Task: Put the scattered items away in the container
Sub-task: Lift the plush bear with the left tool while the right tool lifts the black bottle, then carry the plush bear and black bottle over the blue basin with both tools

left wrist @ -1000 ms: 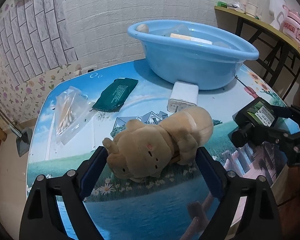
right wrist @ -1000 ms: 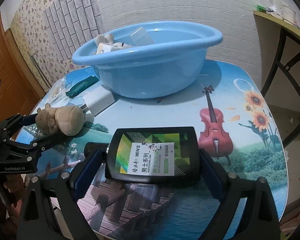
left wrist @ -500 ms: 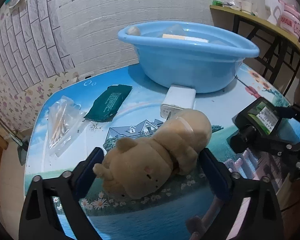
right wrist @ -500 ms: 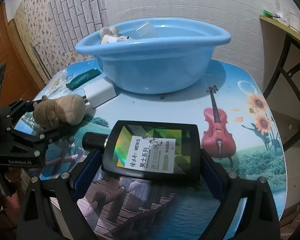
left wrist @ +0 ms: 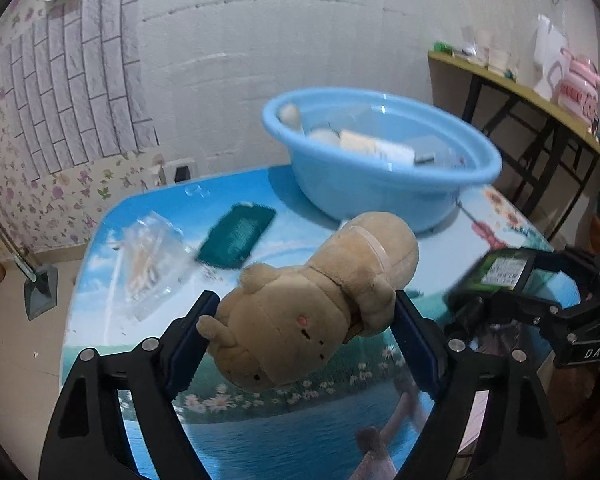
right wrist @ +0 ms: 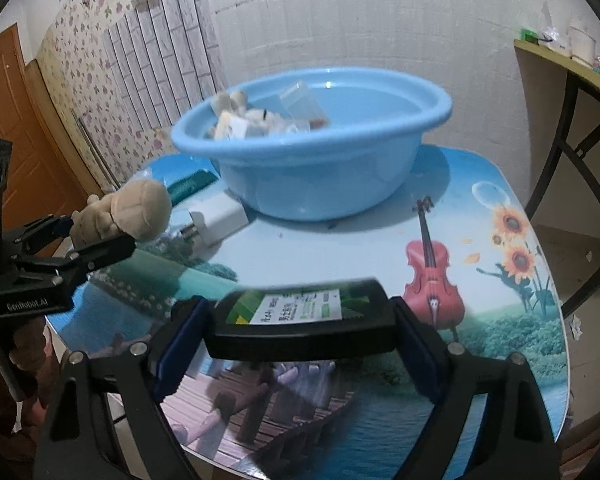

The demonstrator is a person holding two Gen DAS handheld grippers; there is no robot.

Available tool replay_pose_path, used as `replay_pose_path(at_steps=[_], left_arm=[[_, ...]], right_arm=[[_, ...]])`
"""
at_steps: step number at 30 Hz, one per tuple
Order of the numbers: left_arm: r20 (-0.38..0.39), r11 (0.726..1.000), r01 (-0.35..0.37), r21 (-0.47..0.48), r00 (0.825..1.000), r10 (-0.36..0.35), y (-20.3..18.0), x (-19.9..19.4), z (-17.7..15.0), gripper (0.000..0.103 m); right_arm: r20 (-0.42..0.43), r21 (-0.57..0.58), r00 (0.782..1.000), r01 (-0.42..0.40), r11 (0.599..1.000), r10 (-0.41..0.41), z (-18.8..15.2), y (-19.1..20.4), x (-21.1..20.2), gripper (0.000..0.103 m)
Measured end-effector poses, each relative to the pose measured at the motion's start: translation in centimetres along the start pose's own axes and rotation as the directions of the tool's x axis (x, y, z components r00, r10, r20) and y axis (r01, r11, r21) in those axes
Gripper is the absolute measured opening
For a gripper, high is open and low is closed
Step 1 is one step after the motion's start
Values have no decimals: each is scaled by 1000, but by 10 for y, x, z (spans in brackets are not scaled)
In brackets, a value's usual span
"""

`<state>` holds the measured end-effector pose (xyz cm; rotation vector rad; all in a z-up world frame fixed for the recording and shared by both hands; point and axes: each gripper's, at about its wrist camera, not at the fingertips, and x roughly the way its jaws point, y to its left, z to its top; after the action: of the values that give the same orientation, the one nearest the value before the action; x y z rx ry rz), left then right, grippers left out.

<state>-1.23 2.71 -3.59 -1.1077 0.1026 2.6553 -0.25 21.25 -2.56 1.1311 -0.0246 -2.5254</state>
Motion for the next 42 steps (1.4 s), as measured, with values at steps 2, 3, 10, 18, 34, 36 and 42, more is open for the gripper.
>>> replay_pose_path(at_steps=[2, 3, 10, 18, 34, 36, 42], left_arm=[[20, 1000, -4, -12, 1000, 4, 3, -9, 5, 84], [27, 1000, -5, -18, 1000, 6, 4, -12, 7, 84], [55, 999, -11, -40, 998, 13, 8, -28, 16, 84], [77, 999, -19, -32, 997, 21, 9, -39, 28, 84], [130, 1000, -28, -8, 991, 29, 5, -43, 70, 84], [136, 1000, -29, 2, 990, 28, 3, -41, 77, 84], [137, 999, -21, 26, 990, 17, -5, -23, 100, 84]], right_arm=[[18, -2, 1000, 0, 1000, 0, 3, 1, -5, 89], [26, -2, 1000, -3, 1000, 3, 3, 2, -8, 89], [51, -22, 999, -12, 1000, 13, 9, 7, -17, 89], [126, -31, 991, -36, 999, 40, 27, 11, -42, 89], [288, -64, 953, -76, 995, 92, 84, 18, -80, 89], [298, -73, 949, -80, 994, 98, 93, 18, -79, 89], [332, -69, 939, -75, 995, 94, 121, 7, -65, 89]])
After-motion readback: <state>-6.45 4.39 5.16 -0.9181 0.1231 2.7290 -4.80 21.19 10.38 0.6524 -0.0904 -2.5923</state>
